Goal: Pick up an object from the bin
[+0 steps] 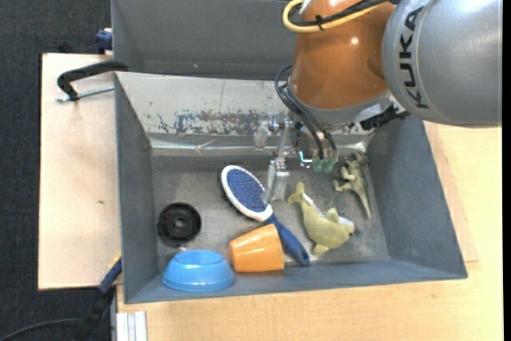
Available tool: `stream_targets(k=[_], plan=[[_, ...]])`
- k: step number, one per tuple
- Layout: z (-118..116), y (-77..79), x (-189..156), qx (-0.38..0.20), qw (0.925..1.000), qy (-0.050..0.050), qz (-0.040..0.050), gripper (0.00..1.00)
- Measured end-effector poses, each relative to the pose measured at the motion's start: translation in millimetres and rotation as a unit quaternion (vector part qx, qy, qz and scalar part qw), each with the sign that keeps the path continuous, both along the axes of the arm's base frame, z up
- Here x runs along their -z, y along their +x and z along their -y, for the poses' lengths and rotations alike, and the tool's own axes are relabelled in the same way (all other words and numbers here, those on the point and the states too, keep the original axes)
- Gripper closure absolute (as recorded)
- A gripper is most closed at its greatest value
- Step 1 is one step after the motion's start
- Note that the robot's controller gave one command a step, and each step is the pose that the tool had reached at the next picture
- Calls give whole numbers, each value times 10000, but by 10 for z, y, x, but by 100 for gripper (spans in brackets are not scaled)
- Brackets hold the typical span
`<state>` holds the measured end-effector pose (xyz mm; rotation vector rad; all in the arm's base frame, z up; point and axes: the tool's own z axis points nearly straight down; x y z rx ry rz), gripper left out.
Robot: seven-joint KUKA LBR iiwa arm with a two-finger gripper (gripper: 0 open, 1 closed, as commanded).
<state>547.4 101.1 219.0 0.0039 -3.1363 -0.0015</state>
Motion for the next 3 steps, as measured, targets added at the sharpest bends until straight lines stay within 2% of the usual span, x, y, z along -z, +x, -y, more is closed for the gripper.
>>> stream_targets(k=[1,2,3], plan=[[107,93,1503,-367,9993,7,55,0],[109,80,1487,-370,9993,5,36,100],[167,119,25,-467,9989,4,90,100]])
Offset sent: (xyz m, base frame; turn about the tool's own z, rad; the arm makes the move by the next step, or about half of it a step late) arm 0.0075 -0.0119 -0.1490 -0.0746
